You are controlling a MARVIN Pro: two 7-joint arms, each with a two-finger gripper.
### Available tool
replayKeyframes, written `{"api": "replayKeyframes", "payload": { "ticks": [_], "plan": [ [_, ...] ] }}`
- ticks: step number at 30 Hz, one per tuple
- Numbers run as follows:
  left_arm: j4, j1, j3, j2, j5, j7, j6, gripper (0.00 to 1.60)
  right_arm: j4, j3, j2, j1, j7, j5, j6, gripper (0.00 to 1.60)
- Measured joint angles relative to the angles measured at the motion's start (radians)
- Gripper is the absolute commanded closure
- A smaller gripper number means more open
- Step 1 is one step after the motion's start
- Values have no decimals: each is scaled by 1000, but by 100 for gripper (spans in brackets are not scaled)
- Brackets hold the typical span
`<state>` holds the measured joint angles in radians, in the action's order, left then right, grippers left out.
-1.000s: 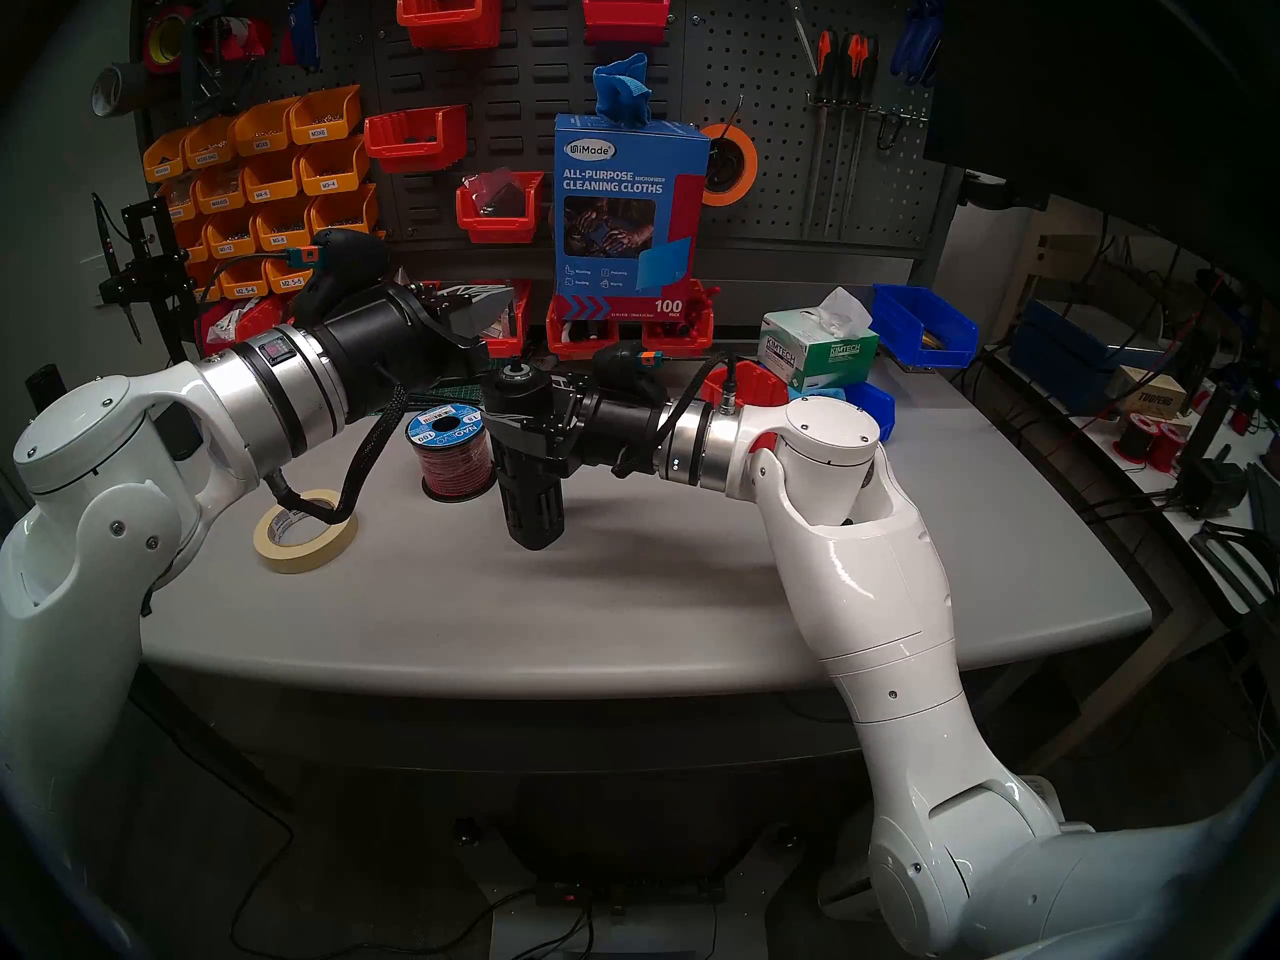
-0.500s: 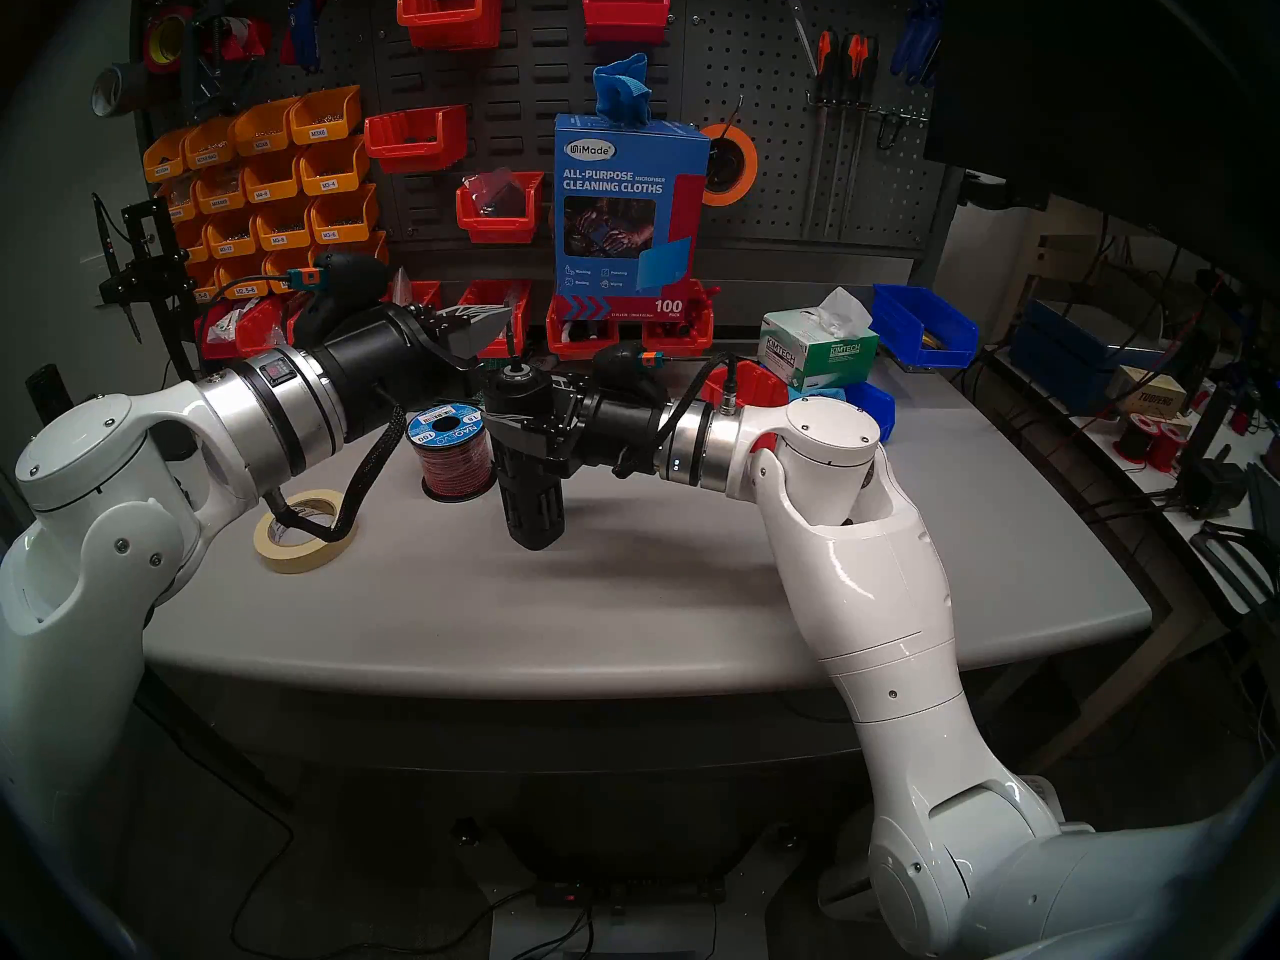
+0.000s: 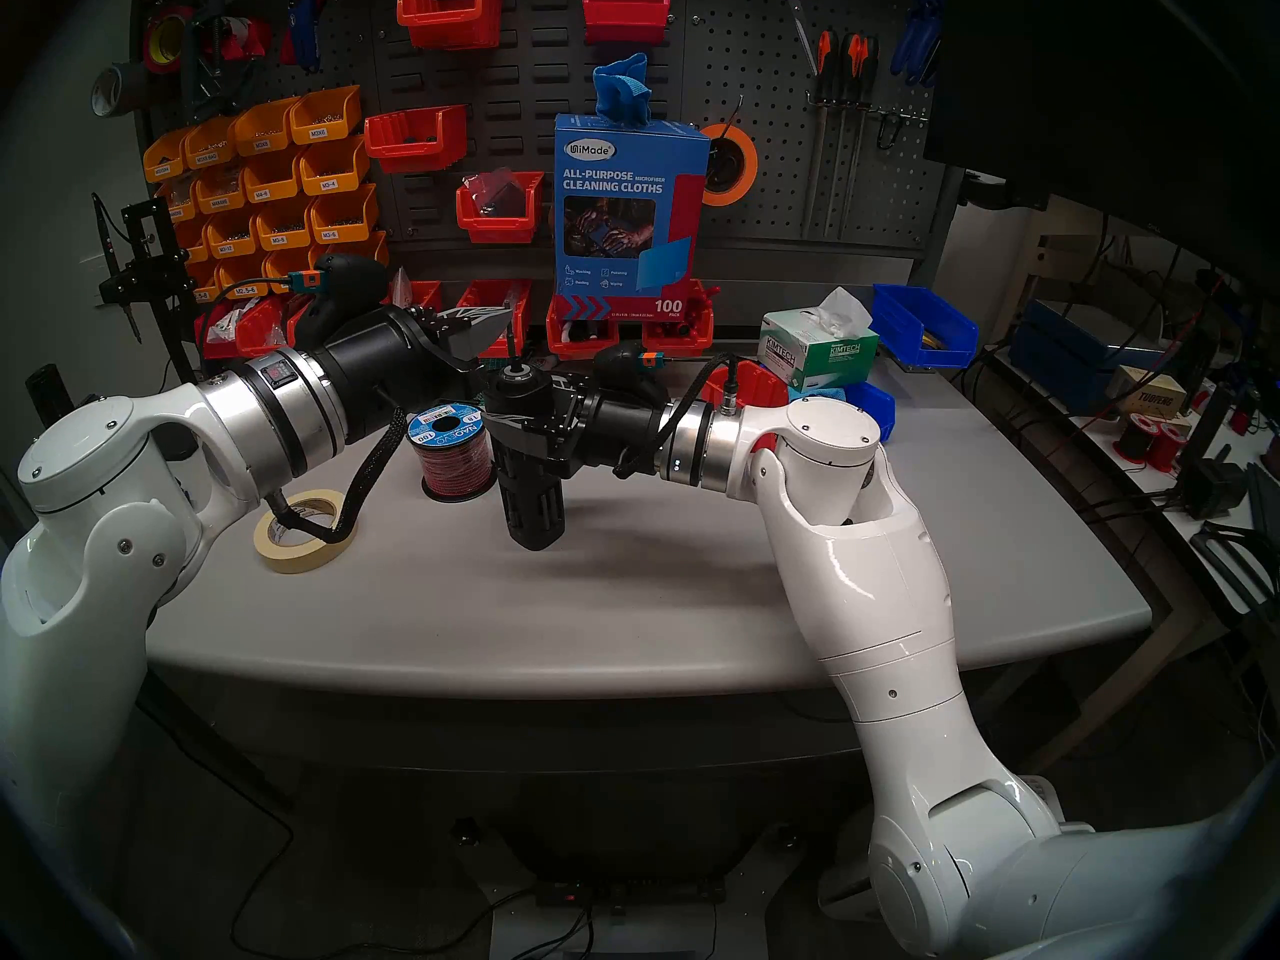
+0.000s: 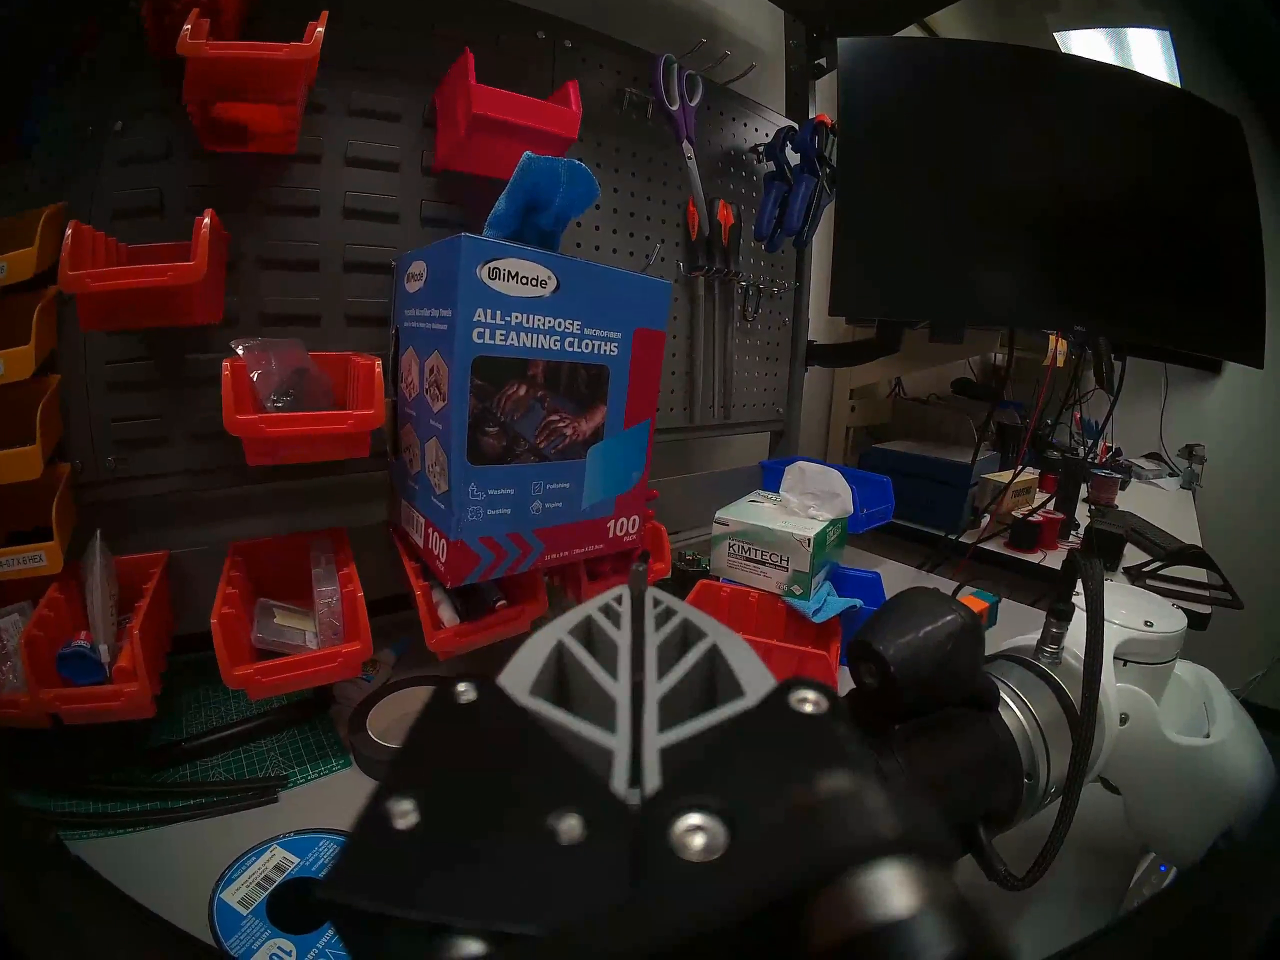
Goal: Pick a screwdriver bit and insert it into the screwdriver
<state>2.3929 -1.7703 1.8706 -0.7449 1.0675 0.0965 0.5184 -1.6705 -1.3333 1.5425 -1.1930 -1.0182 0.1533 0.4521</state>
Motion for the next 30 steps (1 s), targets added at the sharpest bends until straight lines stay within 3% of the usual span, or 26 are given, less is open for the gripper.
{"api": "replayKeyframes", "payload": {
  "ticks": [30],
  "plan": [
    [-14, 16, -24, 6, -3, 4, 5, 160, 11, -4, 2, 5, -12, 1, -5, 63]
  ]
}}
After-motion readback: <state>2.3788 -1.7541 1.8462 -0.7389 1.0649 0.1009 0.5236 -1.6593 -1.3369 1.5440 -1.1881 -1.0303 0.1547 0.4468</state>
